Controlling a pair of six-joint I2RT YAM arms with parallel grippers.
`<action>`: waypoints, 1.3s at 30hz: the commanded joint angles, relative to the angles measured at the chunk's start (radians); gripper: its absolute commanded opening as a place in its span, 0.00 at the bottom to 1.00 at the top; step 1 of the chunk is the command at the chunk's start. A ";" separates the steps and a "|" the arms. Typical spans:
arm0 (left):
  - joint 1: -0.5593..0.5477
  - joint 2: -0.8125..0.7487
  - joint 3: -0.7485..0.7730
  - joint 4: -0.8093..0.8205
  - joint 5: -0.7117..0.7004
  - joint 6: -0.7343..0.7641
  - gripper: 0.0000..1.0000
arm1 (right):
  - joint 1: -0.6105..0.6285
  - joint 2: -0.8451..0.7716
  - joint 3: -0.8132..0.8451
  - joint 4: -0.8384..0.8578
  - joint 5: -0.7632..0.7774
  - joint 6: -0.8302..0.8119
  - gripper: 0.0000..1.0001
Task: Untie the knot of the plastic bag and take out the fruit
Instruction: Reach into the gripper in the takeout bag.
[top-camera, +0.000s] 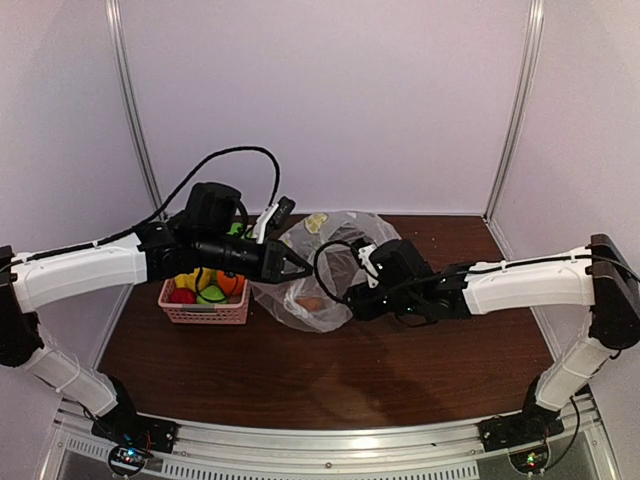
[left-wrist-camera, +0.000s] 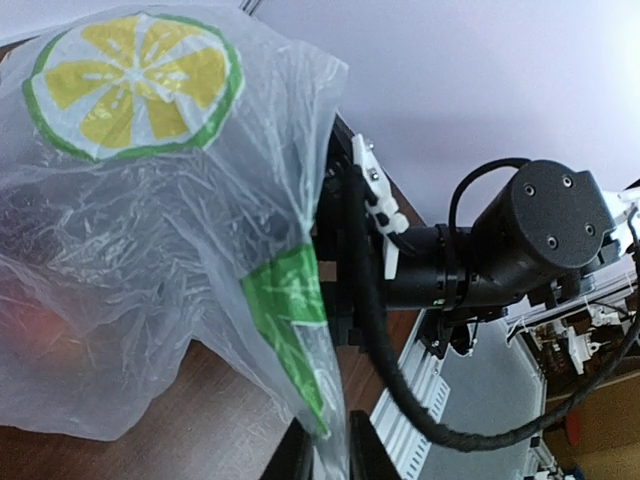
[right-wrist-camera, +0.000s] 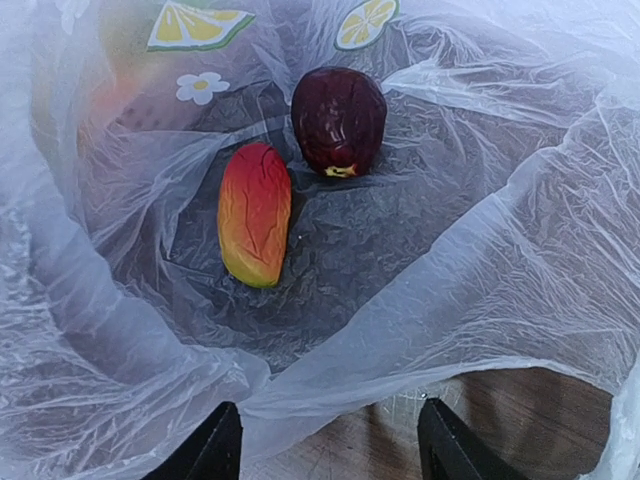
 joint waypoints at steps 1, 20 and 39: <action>-0.007 0.012 0.042 0.022 0.011 0.008 0.06 | -0.003 0.065 0.067 -0.010 -0.017 -0.039 0.61; -0.127 0.057 0.169 -0.044 0.164 0.167 0.00 | -0.094 0.212 0.263 -0.022 -0.214 -0.042 0.59; -0.219 -0.009 0.199 -0.108 -0.085 0.090 0.83 | -0.045 0.181 0.047 0.090 -0.469 -0.119 0.81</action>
